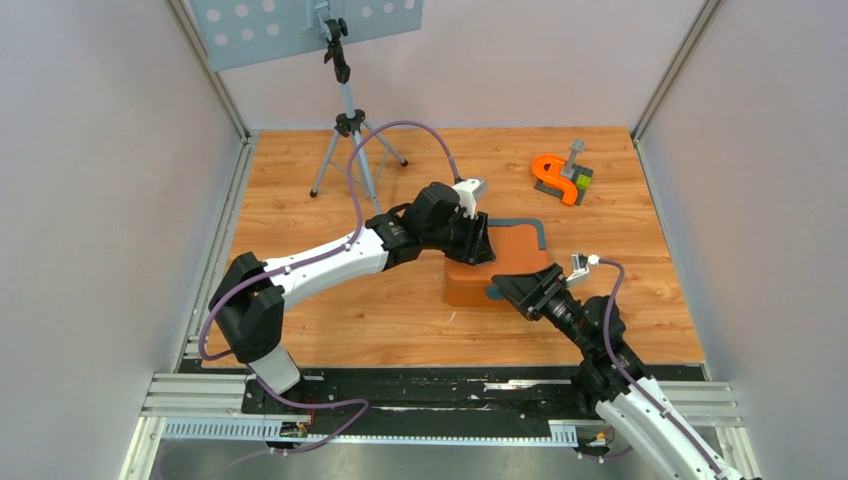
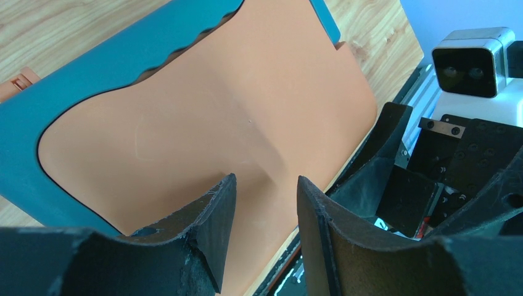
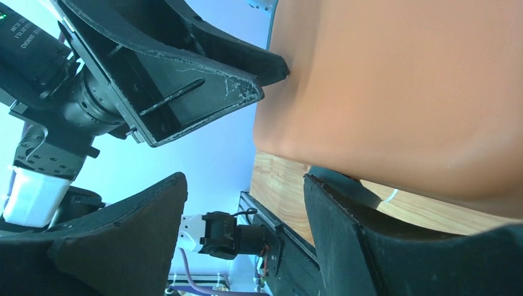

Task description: Organize the medicine kit

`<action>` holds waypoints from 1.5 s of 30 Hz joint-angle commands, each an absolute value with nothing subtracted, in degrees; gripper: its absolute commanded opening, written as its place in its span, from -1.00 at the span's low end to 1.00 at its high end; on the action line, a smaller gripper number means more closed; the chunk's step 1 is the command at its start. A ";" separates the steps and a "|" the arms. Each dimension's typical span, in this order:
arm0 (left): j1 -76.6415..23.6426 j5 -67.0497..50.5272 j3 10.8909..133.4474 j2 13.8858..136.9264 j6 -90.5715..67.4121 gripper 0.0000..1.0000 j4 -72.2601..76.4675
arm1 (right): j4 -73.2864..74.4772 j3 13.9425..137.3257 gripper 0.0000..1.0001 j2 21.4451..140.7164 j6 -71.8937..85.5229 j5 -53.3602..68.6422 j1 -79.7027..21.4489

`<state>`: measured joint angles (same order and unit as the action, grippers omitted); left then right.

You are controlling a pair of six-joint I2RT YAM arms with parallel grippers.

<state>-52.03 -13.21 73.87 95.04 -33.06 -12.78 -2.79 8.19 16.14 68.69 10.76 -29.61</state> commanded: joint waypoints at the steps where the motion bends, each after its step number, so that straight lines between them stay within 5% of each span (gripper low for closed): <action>1: -52.38 -11.78 69.74 98.69 -32.66 0.03 -25.62 | 2.24 5.10 0.49 16.64 67.86 7.55 -29.71; 23: -52.38 -11.81 71.26 98.91 -32.53 0.03 -26.23 | 13.61 11.42 0.55 10.54 61.89 10.88 -29.70; 26: -52.38 -12.48 73.18 98.39 -32.15 0.03 -27.18 | 15.34 10.65 0.28 8.10 63.05 12.30 -29.73; 31: -52.38 -15.38 76.32 96.21 -31.99 0.04 -27.61 | 19.01 10.39 -0.56 5.64 63.36 12.65 -29.70; 33: -52.38 -16.83 77.58 96.13 -31.92 0.04 -27.75 | 18.45 10.39 -0.74 6.29 63.64 12.49 -29.71; 45: -52.36 -20.01 81.79 104.19 -32.27 0.03 -23.27 | 10.13 7.79 -0.95 13.06 63.19 11.92 -29.79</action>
<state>-52.05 -19.14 82.32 99.61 -32.93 -21.17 15.18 8.93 12.19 63.51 12.53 -29.80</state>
